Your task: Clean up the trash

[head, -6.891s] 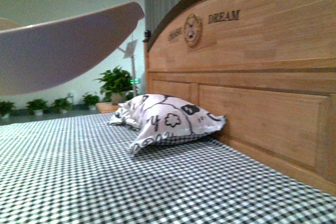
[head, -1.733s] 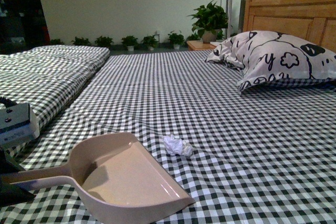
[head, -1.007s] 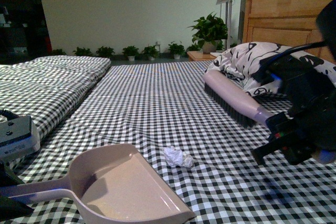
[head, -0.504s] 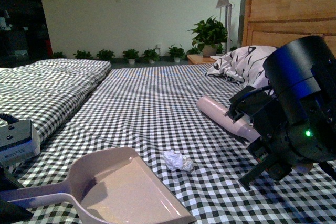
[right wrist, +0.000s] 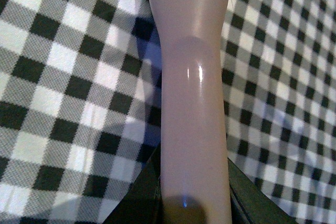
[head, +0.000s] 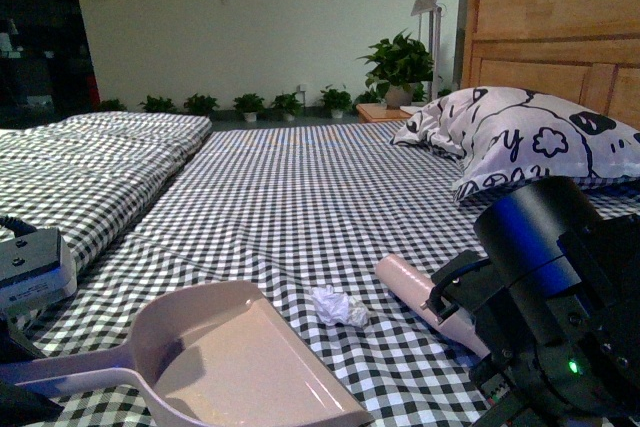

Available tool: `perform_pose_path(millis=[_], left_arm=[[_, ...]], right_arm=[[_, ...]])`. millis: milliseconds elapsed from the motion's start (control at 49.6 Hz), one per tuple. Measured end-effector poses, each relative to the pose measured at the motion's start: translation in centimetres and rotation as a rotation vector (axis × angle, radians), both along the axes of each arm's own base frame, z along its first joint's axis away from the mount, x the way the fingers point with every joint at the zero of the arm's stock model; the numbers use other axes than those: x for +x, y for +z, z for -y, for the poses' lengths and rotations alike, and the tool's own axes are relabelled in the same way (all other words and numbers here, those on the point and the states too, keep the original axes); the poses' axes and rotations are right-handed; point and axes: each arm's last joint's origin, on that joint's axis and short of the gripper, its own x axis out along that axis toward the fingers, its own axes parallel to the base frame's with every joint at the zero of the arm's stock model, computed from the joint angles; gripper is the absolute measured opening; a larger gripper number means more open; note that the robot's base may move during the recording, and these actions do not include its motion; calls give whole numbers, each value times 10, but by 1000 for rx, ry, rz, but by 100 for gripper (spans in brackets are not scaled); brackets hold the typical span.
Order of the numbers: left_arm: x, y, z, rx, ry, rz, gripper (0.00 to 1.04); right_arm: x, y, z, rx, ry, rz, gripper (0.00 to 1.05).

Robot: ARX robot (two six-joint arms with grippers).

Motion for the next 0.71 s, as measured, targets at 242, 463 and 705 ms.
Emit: perform_pose_path(millis=[242, 463, 705], left_arm=[[0, 0, 0, 0, 0, 0, 28], [0, 0, 0, 0, 0, 0, 28], [0, 0, 0, 0, 0, 0, 28]], right_arm=[[-17, -3, -11, 108, 12, -67, 19], [-37, 8, -26, 215, 134, -106, 19], [-65, 30, -29, 327, 280, -158, 19]])
